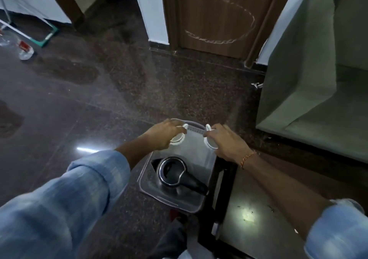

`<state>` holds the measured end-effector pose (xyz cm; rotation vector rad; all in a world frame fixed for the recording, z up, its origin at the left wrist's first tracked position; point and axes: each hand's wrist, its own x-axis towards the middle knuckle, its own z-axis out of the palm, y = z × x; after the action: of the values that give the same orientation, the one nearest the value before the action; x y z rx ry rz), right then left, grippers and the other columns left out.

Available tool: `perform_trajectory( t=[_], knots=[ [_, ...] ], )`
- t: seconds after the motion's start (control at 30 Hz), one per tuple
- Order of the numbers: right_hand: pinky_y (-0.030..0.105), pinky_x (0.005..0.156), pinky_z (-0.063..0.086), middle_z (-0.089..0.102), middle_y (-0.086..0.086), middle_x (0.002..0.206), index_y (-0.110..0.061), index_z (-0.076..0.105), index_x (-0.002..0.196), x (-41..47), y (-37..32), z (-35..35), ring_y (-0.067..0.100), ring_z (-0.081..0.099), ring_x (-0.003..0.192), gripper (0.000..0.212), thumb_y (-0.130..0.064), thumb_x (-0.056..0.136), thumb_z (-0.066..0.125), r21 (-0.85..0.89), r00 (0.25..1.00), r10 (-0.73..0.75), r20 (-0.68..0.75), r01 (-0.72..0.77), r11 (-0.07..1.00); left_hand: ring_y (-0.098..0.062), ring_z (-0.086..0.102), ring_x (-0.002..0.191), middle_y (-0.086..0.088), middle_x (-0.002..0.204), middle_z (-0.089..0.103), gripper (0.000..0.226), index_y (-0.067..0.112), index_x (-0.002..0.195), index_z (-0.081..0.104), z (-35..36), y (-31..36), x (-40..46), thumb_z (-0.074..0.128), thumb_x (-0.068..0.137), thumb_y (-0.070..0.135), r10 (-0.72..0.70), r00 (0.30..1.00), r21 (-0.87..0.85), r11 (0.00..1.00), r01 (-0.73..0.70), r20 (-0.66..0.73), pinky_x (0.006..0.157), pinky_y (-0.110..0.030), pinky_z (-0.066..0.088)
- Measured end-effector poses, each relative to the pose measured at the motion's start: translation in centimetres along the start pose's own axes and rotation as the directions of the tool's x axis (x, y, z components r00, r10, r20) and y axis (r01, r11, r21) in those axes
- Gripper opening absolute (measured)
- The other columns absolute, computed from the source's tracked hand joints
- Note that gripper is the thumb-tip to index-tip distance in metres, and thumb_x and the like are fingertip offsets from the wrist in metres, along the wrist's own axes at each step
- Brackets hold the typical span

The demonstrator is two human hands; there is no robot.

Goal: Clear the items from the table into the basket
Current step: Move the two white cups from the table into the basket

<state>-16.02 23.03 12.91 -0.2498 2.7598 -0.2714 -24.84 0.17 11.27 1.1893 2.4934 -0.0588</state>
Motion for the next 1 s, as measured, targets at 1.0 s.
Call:
perform_trajectory(
  t=[1.0],
  knots=[
    [0.043, 0.103, 0.035, 0.037, 0.016, 0.143, -0.015, 0.041, 0.136, 12.2, 5.1, 11.7, 0.035, 0.036, 0.131, 0.042, -0.005, 0.096, 0.043, -0.375, 0.926, -0.281, 0.251, 0.361, 0.854, -0.032, 0.028, 0.139, 0.001, 0.154, 0.033, 0.045, 0.027, 0.141, 0.041, 10.6, -10.5, 11.9, 0.048, 0.098, 0.015, 0.434, 0.876, 0.261, 0.839, -0.478, 0.207, 0.108, -0.048, 0.037]
  ],
)
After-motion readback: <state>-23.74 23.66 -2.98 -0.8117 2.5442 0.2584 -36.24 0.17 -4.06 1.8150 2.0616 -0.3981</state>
